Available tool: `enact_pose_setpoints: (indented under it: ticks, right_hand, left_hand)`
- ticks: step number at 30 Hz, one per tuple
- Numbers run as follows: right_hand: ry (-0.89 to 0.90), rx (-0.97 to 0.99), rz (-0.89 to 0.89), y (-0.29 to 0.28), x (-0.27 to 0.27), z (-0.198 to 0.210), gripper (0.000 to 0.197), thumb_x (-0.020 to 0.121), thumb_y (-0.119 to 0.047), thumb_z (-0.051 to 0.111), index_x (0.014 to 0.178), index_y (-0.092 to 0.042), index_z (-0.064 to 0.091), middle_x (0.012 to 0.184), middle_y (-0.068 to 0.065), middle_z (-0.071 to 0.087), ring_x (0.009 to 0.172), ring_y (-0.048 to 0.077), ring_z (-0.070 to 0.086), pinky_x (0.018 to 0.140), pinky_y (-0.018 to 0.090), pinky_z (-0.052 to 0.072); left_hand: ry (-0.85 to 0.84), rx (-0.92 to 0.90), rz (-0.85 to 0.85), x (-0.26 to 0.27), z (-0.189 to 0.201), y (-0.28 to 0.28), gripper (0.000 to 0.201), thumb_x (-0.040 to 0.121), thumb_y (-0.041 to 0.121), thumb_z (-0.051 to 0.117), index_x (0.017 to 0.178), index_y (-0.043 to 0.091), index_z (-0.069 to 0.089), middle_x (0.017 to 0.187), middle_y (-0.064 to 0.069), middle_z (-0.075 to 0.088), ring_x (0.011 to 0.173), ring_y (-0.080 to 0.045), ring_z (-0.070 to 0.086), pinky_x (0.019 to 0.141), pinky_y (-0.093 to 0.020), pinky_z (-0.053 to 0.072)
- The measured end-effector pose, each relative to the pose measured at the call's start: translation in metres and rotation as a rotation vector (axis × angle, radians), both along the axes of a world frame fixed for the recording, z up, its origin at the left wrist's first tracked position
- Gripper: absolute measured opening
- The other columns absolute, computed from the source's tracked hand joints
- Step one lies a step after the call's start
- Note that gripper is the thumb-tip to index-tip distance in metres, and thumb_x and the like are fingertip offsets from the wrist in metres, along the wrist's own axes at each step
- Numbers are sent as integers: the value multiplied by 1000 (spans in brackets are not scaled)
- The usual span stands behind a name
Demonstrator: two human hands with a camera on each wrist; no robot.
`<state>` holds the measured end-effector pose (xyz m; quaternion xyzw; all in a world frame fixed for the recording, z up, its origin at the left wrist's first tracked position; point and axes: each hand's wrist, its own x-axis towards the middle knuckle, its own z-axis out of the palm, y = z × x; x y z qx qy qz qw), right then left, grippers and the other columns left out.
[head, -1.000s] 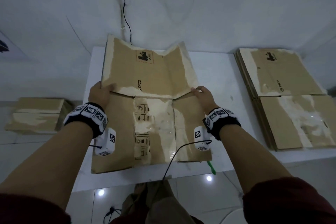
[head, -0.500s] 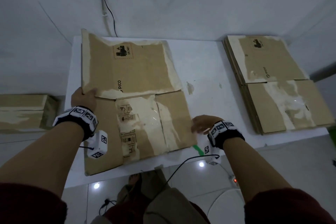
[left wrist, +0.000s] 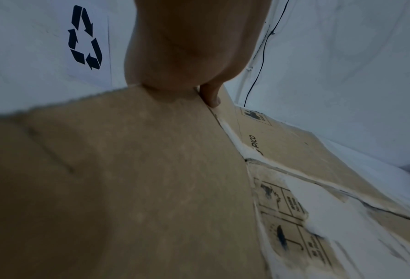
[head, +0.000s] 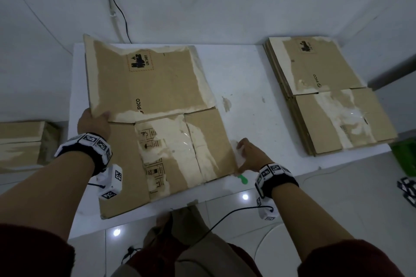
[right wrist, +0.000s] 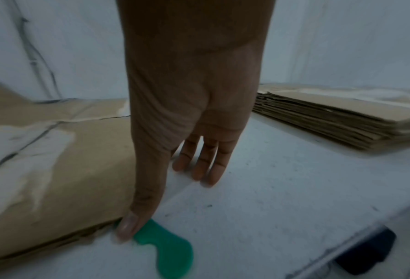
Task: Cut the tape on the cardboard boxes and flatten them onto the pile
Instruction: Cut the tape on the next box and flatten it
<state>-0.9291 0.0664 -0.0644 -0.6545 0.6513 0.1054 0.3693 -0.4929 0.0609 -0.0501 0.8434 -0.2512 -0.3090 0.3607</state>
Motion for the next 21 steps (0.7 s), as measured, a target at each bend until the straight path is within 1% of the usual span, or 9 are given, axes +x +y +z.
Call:
enact_pose_setpoints:
  ticks: [3,5,7,9,10,13,16,18,21]
  right_hand:
    - [-29,-39,-62,3,-13,0,47,52,-13,95,86,-18,62,83,-5,61,80,15,59,75,30,52]
    - [-54,-57,-124,4,-20,0,28,58,-5,90,69,-19,67,75,-1,66,74,15,62,73,32,55]
    - [-58,-80,-192,4,-27,-1,18,64,-2,86,69,-12,72,73,2,67,70,12,60,68,23,53]
    - [-47,-80,-215,4,-33,-1,13,69,-5,84,75,-9,73,69,-3,62,66,4,54,57,7,42]
    - [-40,-76,-216,3,-34,-1,12,72,-7,83,76,-8,72,68,-5,60,66,4,53,54,5,38]
    - [-12,-83,-226,-3,-40,-2,9,77,-7,80,83,-5,73,73,1,63,76,15,55,62,12,41]
    - [72,-142,-246,-12,-46,-5,9,83,-8,75,89,-1,74,96,15,70,92,26,60,78,21,41]
    - [110,-199,-296,-18,-50,-7,4,87,-7,70,87,-3,71,101,18,69,99,31,61,77,24,40]
    - [142,-297,-366,-27,-46,-11,4,92,-5,60,89,-5,63,100,23,65,93,38,60,71,31,42]
  left_hand:
    - [-18,27,-11,2,-1,-1,44,93,27,57,129,2,52,128,-20,56,115,-38,53,97,-41,40]
    - [-31,43,-19,2,-2,-2,44,94,26,56,130,2,51,128,-21,56,116,-38,52,97,-41,40]
    - [-39,57,-27,3,-3,-3,44,94,27,57,129,1,51,128,-22,56,116,-39,52,97,-41,40]
    - [-40,75,-33,5,-4,-3,45,93,28,57,129,1,51,128,-23,55,115,-39,52,97,-42,40]
    - [-40,81,-34,6,-5,-3,45,93,29,57,129,1,51,128,-23,55,115,-39,52,97,-42,40]
    - [-38,81,-30,7,-6,-3,46,93,29,57,129,2,50,128,-22,55,116,-39,52,98,-42,40]
    - [-34,80,-29,7,-8,-2,46,93,29,57,130,3,50,129,-21,55,117,-38,52,98,-42,39]
    - [-43,85,-34,7,-10,-3,46,93,29,57,129,2,50,128,-22,55,116,-39,52,97,-42,39]
    - [-53,90,-31,7,-12,-3,45,93,30,57,127,1,51,126,-23,56,115,-40,52,97,-43,40]
